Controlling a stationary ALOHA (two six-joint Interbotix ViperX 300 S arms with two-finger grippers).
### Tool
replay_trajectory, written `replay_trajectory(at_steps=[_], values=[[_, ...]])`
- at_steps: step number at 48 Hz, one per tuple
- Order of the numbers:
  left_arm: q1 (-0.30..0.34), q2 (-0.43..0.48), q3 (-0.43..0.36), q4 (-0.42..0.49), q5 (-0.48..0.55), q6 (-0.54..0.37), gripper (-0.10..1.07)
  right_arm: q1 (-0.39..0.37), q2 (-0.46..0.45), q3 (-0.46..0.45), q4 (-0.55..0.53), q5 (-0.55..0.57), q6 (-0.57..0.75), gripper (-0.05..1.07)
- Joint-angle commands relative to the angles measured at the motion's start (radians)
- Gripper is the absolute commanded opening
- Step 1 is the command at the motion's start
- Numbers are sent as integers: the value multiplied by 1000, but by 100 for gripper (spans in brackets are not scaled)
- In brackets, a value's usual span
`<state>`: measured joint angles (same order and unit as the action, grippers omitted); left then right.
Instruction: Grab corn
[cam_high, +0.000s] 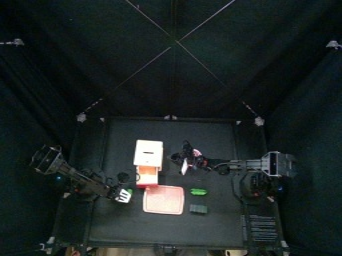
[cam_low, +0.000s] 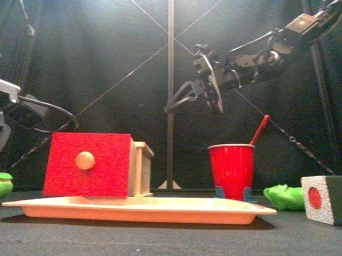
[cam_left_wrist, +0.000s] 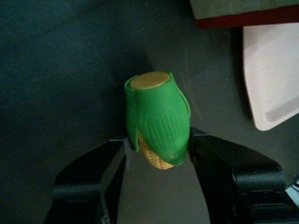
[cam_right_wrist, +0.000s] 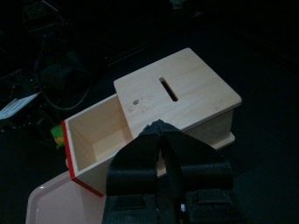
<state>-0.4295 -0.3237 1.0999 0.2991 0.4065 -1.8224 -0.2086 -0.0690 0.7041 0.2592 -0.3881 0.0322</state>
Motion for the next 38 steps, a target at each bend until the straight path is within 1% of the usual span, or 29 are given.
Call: replay_trajectory(at_steps=[1, 13, 17, 22, 27, 38], values=[[2, -64, -6, 15, 6, 2, 81, 2, -37, -11, -2, -9, -2, 3], [2, -236, 14, 106, 23, 3, 81, 0, -38, -12, -6, -11, -2, 3], [2, -273, 26, 123, 25, -2, 81, 0, -41, -9, -9, -9, -2, 3], [3, -295, 40, 138, 23, -2, 81, 0, -44, -8, -9, -9, -2, 3], [8, -298, 46, 158, 11, -3, 81, 2, -46, -6, -9, -9, -2, 3], [34, -304, 21, 229, -28, 5, 81, 2, -46, -5, -9, -11, -2, 3]])
